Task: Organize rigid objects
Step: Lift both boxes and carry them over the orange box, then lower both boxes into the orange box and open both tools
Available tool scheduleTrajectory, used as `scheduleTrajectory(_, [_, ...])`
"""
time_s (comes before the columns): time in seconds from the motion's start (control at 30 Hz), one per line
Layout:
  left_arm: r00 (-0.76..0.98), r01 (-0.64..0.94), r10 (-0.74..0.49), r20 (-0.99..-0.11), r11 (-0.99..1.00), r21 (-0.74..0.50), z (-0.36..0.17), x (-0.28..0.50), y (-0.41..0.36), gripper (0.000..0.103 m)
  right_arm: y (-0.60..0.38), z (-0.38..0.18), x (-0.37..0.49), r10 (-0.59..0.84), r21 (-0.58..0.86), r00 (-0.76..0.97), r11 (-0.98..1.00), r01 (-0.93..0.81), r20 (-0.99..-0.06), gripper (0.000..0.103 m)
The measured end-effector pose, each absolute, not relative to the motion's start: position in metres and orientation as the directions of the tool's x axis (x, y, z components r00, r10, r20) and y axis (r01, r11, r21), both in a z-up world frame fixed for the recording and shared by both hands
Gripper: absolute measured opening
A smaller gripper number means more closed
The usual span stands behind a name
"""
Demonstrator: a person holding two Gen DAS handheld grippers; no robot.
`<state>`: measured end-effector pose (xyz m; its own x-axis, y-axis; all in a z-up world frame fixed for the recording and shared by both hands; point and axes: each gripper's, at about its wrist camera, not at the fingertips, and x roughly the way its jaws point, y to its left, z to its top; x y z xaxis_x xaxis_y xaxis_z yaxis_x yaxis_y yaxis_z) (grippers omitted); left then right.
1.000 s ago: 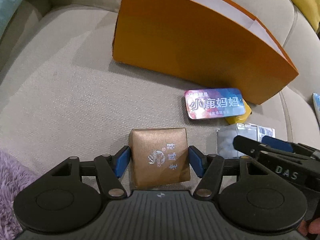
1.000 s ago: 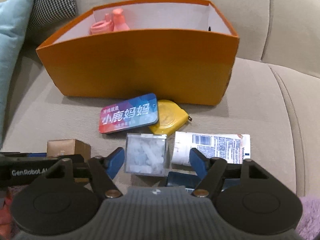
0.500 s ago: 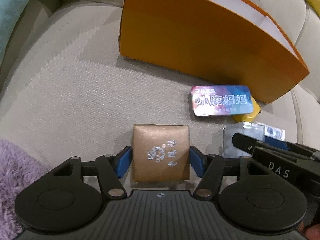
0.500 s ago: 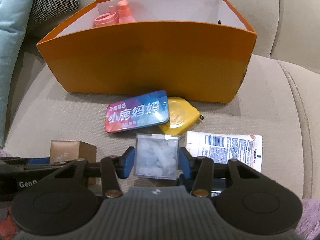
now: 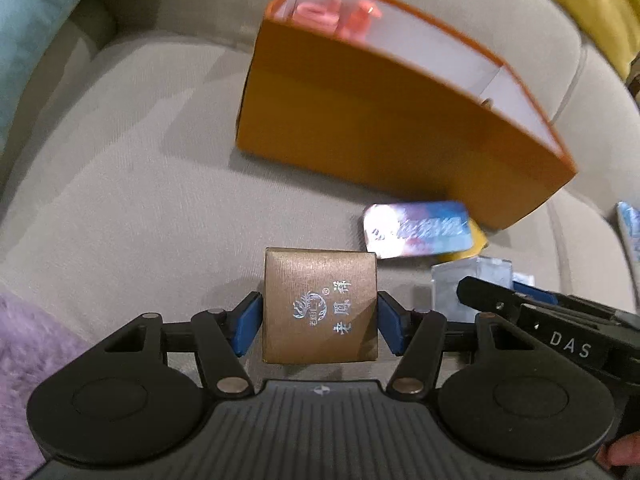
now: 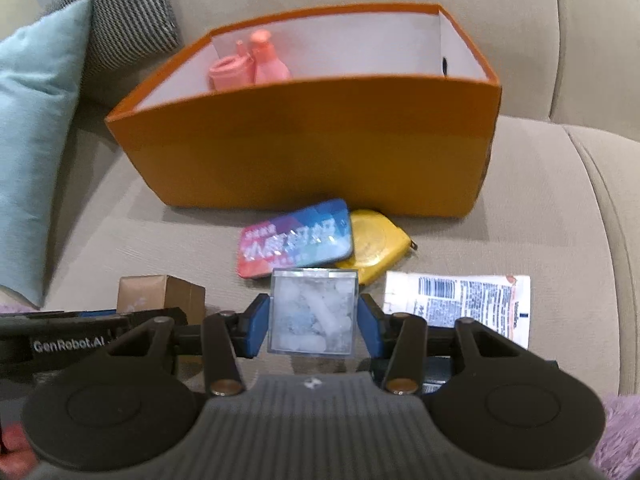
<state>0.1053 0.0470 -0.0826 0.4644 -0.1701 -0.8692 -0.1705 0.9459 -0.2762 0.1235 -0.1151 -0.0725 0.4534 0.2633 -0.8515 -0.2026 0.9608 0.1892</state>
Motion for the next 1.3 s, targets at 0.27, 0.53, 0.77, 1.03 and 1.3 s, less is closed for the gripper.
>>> scheduleTrajectory(0.27, [0.556, -0.051, -0.251, -0.793, 0.941, -0.334, -0.008, 0.118, 0.053, 0.069, -0.124, -0.016, 0.128, 0.381, 0.279, 0.508, 0.922, -0.269, -0.772, 0.049])
scheduleTrajectory(0.53, [0.567, 0.084, -0.318, -0.759, 0.940, -0.331, 0.045, 0.195, 0.048, 0.069, -0.130, 0.043, 0.194, 0.420, 0.282, 0.547, 0.904, -0.320, -0.724, 0.049])
scheduleTrajectory(0.77, [0.474, 0.086, -0.308, -0.825, 0.949, -0.304, 0.001, 0.284, 0.029, 0.069, -0.136, 0.031, 0.279, 0.364, 0.284, 0.519, 0.931, -0.231, -0.773, 0.049])
scheduleTrajectory(1.03, [0.436, 0.074, -0.280, -0.855, 0.958, -0.277, -0.056, 0.349, 0.009, 0.069, -0.138, -0.021, 0.340, 0.288, 0.216, 0.490, 0.956, -0.199, -0.822, 0.049])
scheduleTrajectory(1.3, [0.439, 0.072, -0.207, -0.874, 0.978, -0.195, -0.083, 0.374, -0.006, 0.070, -0.134, -0.050, 0.366, 0.264, 0.167, 0.488, 0.958, -0.235, -0.832, 0.049])
